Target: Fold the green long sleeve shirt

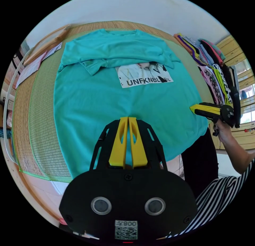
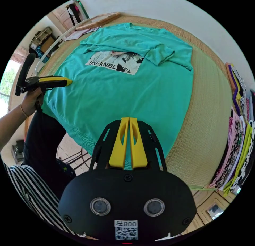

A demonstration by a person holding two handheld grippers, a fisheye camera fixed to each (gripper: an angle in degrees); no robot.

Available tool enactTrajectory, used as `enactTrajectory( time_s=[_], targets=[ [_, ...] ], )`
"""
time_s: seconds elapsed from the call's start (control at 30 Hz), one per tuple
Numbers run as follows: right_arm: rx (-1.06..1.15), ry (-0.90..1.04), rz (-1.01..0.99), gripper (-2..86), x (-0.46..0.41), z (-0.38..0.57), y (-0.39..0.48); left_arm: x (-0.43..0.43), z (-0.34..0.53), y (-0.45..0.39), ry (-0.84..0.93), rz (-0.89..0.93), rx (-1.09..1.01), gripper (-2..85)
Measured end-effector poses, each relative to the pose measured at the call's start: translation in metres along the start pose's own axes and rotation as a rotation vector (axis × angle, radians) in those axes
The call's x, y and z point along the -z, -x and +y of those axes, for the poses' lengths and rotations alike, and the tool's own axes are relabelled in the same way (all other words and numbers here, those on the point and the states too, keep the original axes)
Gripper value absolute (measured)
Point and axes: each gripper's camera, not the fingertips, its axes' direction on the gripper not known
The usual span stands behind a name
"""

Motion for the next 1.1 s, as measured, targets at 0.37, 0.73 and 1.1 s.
enactTrajectory(
  time_s=[0.37,0.73,1.1],
  targets=[
    [-0.233,-0.031,-0.336,0.1,0.004,0.055,-0.050,0.006,0.049,-0.019,0.019,-0.069,-0.017,0.2],
    [-0.339,-0.081,-0.271,0.2,0.041,0.185,-0.051,0.029,0.170,0.019,-0.025,0.111,0.029,0.3],
    [-0.494,-0.096,-0.275,1.8,0.038,0.318,-0.052,0.008,0.309,0.073,-0.037,0.162,0.164,0.6]
  ],
)
